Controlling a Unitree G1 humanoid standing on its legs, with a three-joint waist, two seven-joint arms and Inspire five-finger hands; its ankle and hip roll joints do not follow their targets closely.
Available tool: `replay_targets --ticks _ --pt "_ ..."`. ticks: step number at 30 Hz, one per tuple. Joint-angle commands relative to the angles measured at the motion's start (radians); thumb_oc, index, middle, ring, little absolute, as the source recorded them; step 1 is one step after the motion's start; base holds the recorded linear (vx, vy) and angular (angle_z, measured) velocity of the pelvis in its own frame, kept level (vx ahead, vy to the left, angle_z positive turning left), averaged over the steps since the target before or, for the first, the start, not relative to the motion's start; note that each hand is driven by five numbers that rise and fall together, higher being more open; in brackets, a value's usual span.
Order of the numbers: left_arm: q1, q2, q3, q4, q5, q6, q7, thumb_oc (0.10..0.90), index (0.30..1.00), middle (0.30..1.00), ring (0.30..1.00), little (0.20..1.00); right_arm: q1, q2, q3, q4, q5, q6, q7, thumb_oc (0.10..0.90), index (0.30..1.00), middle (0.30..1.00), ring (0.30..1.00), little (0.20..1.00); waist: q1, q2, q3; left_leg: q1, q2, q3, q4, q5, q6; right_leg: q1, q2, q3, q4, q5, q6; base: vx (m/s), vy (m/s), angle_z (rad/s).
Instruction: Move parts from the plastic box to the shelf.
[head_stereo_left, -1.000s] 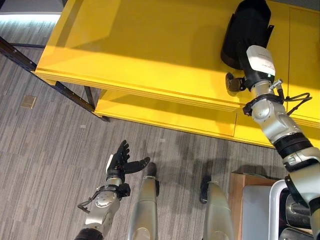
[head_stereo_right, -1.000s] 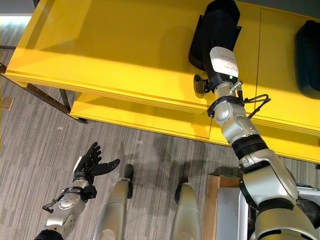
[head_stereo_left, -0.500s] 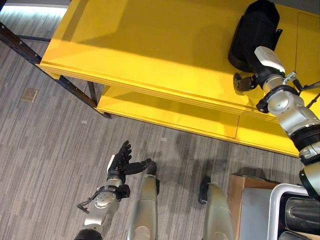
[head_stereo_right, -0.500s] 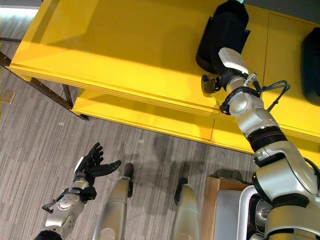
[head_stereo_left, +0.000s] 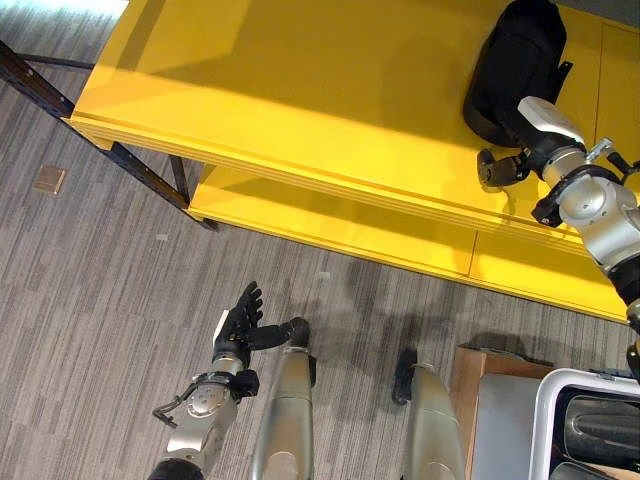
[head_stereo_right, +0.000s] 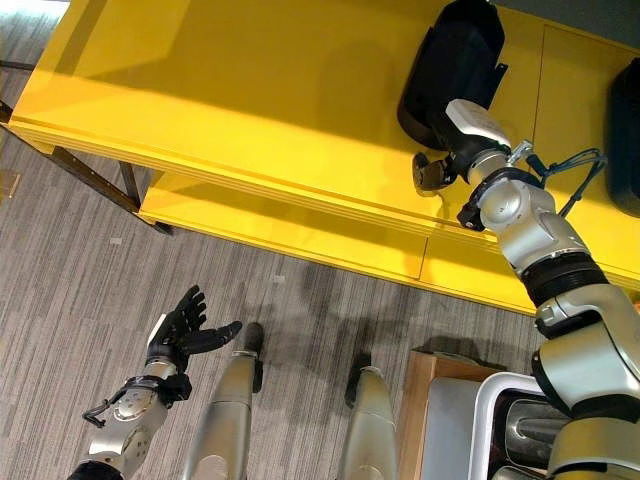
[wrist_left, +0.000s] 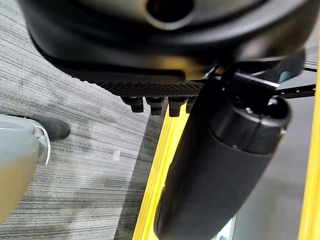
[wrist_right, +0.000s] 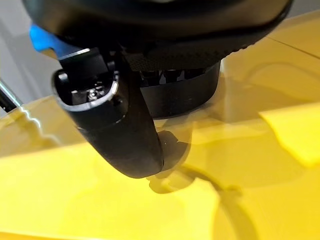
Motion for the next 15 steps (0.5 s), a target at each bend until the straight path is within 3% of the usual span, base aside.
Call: replay_targets --ticks 1,15 --pt "0.015 0.051 0.043 -0.095 -0.002 -0.078 -0.013 0.900 1.000 1.000 1.000 1.000 -0.039 -0.119 0.016 -0.021 0.038 -0.018 -0.017 0.900 1.000 1.000 1.000 1.000 -0.003 -0.004 -0.021 0.067 0.040 -0.073 0.040 -0.124 0.000 0.066 -0.011 -0.010 -0.016 0.018 -0.005 0.00 0.000 0.00" --pt "0.021 0.065 0.055 -0.101 0.003 -0.075 -0.027 0.900 1.000 1.000 1.000 1.000 -0.018 -0.183 0.011 -0.041 0.048 -0.021 0.007 0.900 1.000 1.000 1.000 1.000 -0.012 -0.015 -0.026 0.073 0.044 -0.071 0.040 -0.125 -0.004 0.073 -0.009 -0.008 -0.023 0.023 -0.004 0.00 0.000 0.00"
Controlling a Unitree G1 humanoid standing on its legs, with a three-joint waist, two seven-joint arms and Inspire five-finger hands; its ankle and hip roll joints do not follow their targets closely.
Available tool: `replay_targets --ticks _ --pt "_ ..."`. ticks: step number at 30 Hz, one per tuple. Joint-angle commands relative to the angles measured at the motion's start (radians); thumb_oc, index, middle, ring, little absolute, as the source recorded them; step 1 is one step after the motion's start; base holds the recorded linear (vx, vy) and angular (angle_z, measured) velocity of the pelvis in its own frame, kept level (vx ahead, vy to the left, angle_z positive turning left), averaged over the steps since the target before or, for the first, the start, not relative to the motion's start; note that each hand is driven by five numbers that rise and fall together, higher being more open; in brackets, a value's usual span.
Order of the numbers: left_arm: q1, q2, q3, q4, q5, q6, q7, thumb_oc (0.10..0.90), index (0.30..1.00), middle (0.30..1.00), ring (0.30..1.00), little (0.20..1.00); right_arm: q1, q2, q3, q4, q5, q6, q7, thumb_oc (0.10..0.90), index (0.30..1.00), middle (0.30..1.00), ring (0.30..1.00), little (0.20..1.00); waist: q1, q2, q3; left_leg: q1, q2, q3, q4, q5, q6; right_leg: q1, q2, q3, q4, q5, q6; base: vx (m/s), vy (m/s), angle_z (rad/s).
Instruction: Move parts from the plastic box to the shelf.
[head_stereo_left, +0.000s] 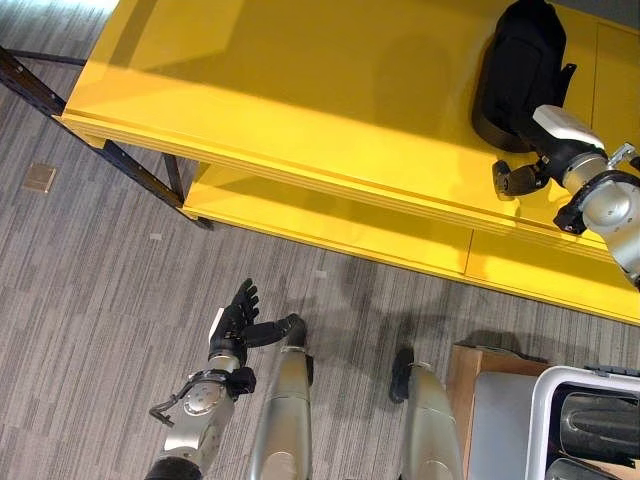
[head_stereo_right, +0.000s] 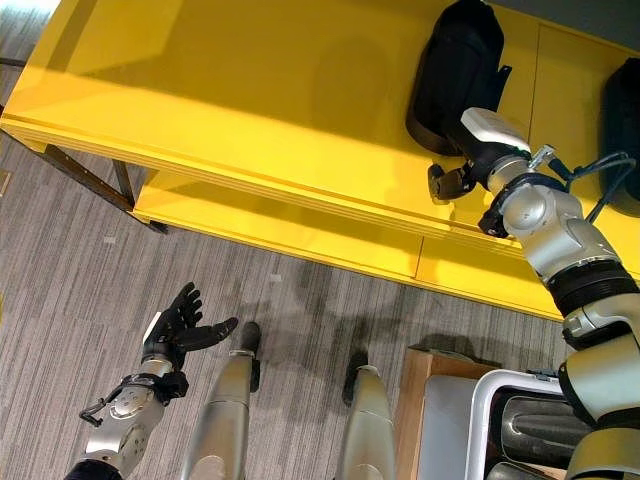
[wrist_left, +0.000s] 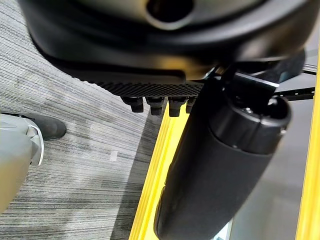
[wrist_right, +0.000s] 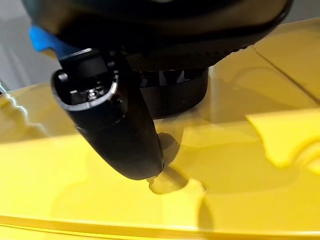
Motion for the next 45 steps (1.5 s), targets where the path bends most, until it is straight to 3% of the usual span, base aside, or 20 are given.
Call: replay_targets --ticks 1,45 --pt "0.023 0.063 0.037 -0.101 0.006 -0.075 -0.021 0.900 1.000 1.000 1.000 1.000 -0.045 -0.104 -0.017 -0.025 0.033 -0.007 -0.015 0.900 1.000 1.000 1.000 1.000 -0.008 -0.009 -0.030 0.070 0.042 -0.076 0.038 -0.124 -0.005 0.065 -0.011 -0.008 -0.010 0.013 -0.008 0.00 0.000 0.00" --pt "0.021 0.064 0.046 -0.089 0.002 -0.074 -0.031 0.900 1.000 1.000 1.000 1.000 0.025 -0.151 -0.068 -0.060 0.028 -0.012 -0.007 0.900 1.000 1.000 1.000 1.000 -0.023 -0.011 -0.036 0.071 0.057 -0.070 0.031 -0.122 -0.008 0.064 -0.002 -0.006 -0.010 0.010 -0.007 0.00 0.000 0.00"
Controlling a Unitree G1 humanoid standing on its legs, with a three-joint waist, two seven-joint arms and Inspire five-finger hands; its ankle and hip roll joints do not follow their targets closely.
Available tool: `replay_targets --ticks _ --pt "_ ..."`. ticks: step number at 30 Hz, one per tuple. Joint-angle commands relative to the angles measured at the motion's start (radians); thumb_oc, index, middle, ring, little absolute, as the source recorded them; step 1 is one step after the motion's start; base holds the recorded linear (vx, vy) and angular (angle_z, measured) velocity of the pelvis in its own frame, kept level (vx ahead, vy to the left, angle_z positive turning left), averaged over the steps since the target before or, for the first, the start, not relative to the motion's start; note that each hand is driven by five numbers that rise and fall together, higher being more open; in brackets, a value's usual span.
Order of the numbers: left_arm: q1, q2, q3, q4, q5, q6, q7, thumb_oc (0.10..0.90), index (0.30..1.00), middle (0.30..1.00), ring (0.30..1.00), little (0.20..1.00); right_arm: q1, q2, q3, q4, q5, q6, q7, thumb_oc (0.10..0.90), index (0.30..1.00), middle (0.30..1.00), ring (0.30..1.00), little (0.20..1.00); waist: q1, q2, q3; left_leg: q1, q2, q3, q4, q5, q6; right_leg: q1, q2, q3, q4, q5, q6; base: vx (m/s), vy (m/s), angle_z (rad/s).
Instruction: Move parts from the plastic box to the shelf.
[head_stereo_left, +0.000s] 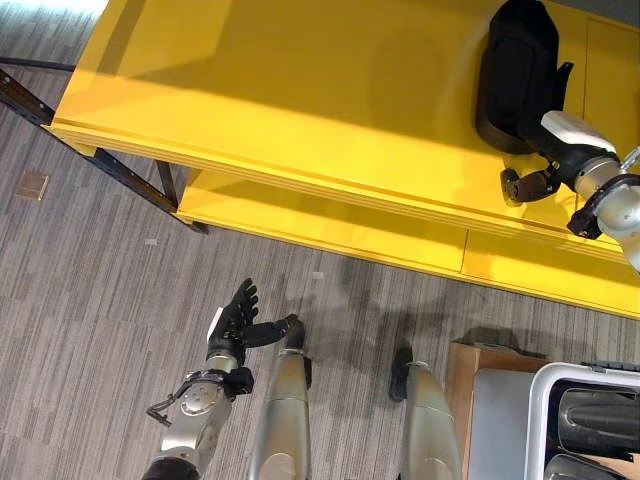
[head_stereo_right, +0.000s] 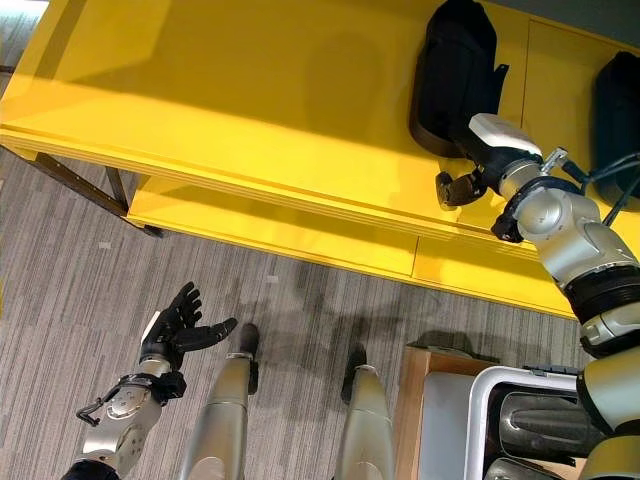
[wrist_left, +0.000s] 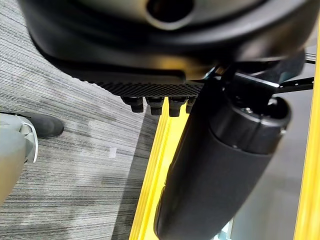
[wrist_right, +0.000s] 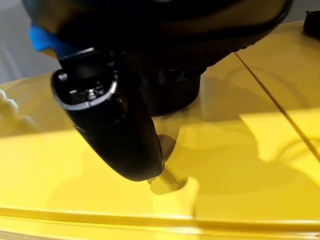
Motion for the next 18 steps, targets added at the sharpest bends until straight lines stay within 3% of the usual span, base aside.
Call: replay_targets --ticks 1,18 --pt "0.018 0.054 0.043 -0.089 0.002 -0.074 -0.016 0.900 1.000 1.000 1.000 1.000 -0.017 -0.090 -0.062 -0.018 0.018 -0.007 -0.036 0.900 1.000 1.000 1.000 1.000 -0.001 -0.010 -0.036 0.060 0.055 -0.074 0.045 -0.118 -0.010 0.052 -0.004 -0.009 0.006 0.010 -0.008 0.00 0.000 0.00" --pt "0.018 0.053 0.057 -0.094 0.001 -0.075 -0.011 0.900 1.000 1.000 1.000 1.000 0.003 -0.097 -0.113 -0.079 0.039 -0.012 -0.056 0.900 1.000 1.000 1.000 1.000 -0.004 -0.015 -0.038 0.048 0.053 -0.074 0.054 -0.119 -0.008 0.049 -0.003 -0.006 0.007 0.012 -0.007 0.00 0.000 0.00"
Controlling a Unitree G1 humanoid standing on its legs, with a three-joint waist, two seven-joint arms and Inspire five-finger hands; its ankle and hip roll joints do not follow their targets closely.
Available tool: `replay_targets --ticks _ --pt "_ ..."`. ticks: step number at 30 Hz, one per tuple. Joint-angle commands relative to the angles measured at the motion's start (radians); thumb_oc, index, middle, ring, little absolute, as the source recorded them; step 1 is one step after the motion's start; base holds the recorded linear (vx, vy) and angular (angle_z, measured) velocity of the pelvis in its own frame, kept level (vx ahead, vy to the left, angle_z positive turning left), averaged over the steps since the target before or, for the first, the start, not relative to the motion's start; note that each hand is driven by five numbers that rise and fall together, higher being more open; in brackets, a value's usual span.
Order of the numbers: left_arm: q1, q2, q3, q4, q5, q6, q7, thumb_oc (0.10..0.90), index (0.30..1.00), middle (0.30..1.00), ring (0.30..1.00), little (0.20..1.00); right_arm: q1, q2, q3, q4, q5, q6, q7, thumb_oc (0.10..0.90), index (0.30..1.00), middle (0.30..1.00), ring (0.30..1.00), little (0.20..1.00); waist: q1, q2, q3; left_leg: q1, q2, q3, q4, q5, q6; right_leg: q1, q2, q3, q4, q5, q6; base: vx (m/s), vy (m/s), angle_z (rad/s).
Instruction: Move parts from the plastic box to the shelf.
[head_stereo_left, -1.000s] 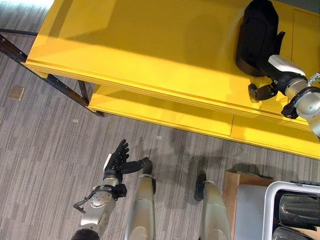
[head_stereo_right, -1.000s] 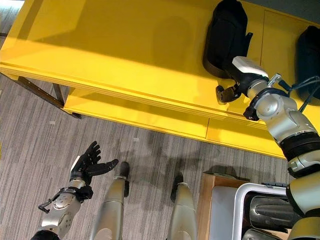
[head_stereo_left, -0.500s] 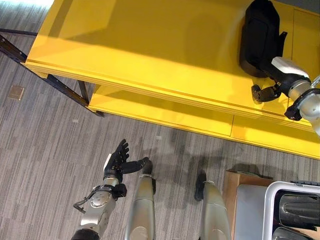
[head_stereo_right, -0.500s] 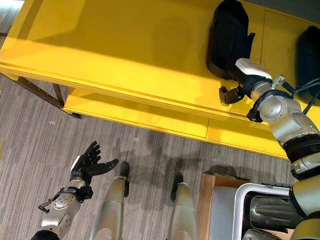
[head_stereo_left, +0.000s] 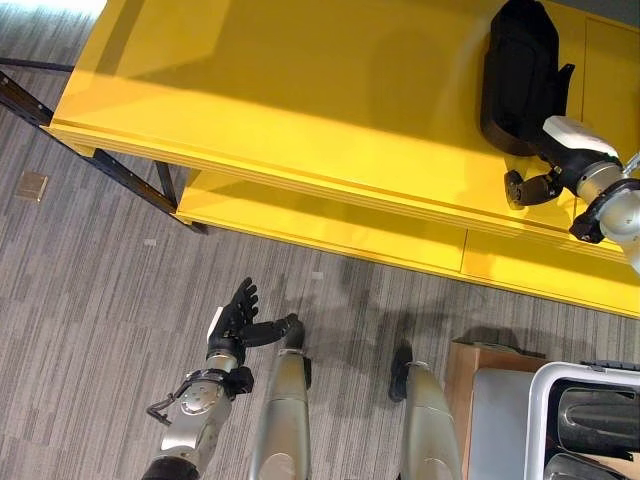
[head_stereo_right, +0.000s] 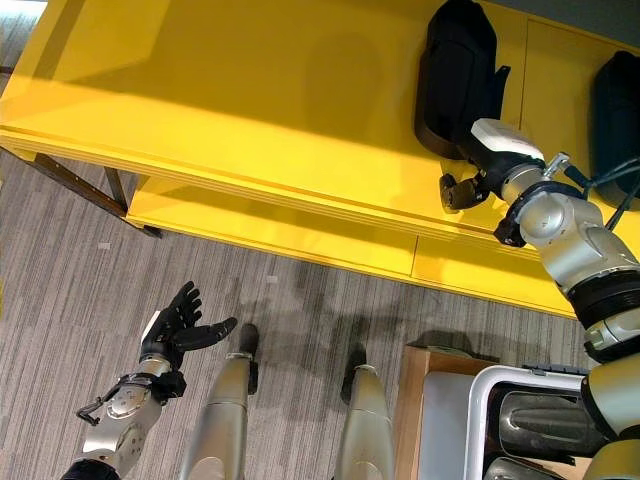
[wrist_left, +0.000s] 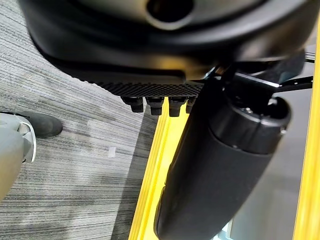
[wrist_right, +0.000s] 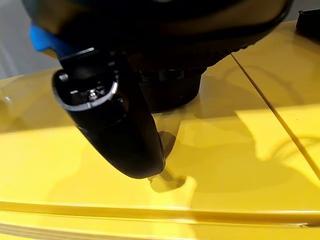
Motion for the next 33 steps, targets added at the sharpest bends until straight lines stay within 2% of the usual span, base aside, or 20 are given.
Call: replay_targets --ticks 1,10,19,24,25,26,29,31,32,33 --pt "0.021 0.052 0.054 -0.093 0.000 -0.075 -0.010 0.900 1.000 1.000 1.000 1.000 -0.024 -0.082 -0.096 -0.051 0.045 -0.020 -0.060 0.900 1.000 1.000 1.000 1.000 -0.003 -0.013 -0.039 0.048 0.052 -0.073 0.054 -0.119 -0.009 0.049 -0.005 -0.007 0.006 0.012 -0.007 0.00 0.000 0.00" --pt "0.042 0.061 0.081 -0.098 0.001 -0.075 0.000 0.900 1.000 1.000 1.000 1.000 -0.021 -0.153 -0.192 -0.229 0.107 -0.052 -0.100 0.900 1.000 1.000 1.000 1.000 -0.008 -0.022 -0.047 0.048 0.054 -0.071 0.062 -0.127 -0.007 0.046 -0.005 -0.004 0.009 0.013 -0.007 0.00 0.002 -0.03" --pt "0.054 0.066 0.092 -0.095 0.000 -0.076 -0.002 0.900 1.000 1.000 1.000 1.000 -0.035 -0.211 -0.223 -0.307 0.128 -0.075 -0.125 0.900 1.000 1.000 1.000 1.000 -0.011 -0.031 -0.060 0.049 0.056 -0.071 0.067 -0.132 -0.008 0.050 -0.005 -0.006 0.009 0.010 -0.005 0.00 0.000 -0.01" --pt "0.065 0.055 0.113 -0.107 0.010 -0.072 0.007 0.900 1.000 1.000 1.000 1.000 0.084 -0.222 -0.357 -0.392 0.088 -0.073 -0.161 0.900 1.000 1.000 1.000 1.000 -0.026 -0.034 -0.067 0.052 0.056 -0.070 0.067 -0.134 -0.007 0.056 -0.001 -0.004 0.005 0.009 -0.005 0.00 0.000 0.00" --pt "0.064 0.050 0.116 -0.109 0.014 -0.072 0.014 0.900 1.000 1.000 1.000 1.000 0.138 -0.206 -0.424 -0.426 0.088 -0.076 -0.175 0.900 1.000 1.000 1.000 1.000 -0.030 -0.034 -0.070 0.049 0.055 -0.071 0.062 -0.127 -0.005 0.056 -0.001 -0.006 -0.001 0.014 -0.006 0.00 0.000 0.00" --pt "0.065 0.033 0.126 -0.109 0.020 -0.072 0.026 0.900 1.000 1.000 1.000 1.000 0.253 -0.124 -0.543 -0.485 0.123 -0.096 -0.202 0.900 1.000 1.000 1.000 1.000 -0.038 -0.034 -0.070 0.055 0.056 -0.072 0.062 -0.133 -0.002 0.063 0.003 -0.007 -0.003 0.012 -0.006 0.00 0.000 0.00" --pt "0.062 0.037 0.122 -0.108 0.027 -0.067 0.032 0.900 1.000 1.000 1.000 1.000 0.333 -0.090 -0.619 -0.531 0.135 -0.099 -0.198 0.900 1.000 1.000 1.000 1.000 -0.034 -0.039 -0.074 0.057 0.056 -0.074 0.052 -0.124 -0.001 0.066 0.004 -0.009 -0.015 0.019 -0.006 0.00 -0.003 -0.02" --pt "0.069 0.026 0.123 -0.116 0.028 -0.062 0.040 0.900 1.000 1.000 1.000 1.000 0.505 0.055 -0.736 -0.623 0.206 -0.127 -0.211 0.900 1.000 1.000 1.000 1.000 -0.040 -0.046 -0.078 0.081 0.063 -0.079 0.020 -0.113 0.003 0.093 0.016 -0.016 -0.053 0.037 -0.003 0.01 -0.021 0.02" --pt "0.075 0.023 0.126 -0.116 0.035 -0.055 0.041 0.900 1.000 1.000 1.000 1.000 0.599 0.106 -0.773 -0.699 0.217 -0.136 -0.182 0.900 1.000 1.000 1.000 1.000 -0.048 -0.049 -0.086 0.108 0.068 -0.075 -0.017 -0.105 0.007 0.122 0.026 -0.017 -0.099 0.051 0.004 0.02 -0.015 0.08" --pt "0.074 0.024 0.124 -0.116 0.035 -0.055 0.041 0.900 1.000 1.000 1.000 1.000 0.604 0.107 -0.778 -0.703 0.217 -0.135 -0.182 0.900 1.000 1.000 1.000 1.000 -0.047 -0.050 -0.088 0.107 0.067 -0.076 -0.024 -0.097 0.008 0.122 0.026 -0.019 -0.105 0.058 0.004 0.00 0.000 0.00"
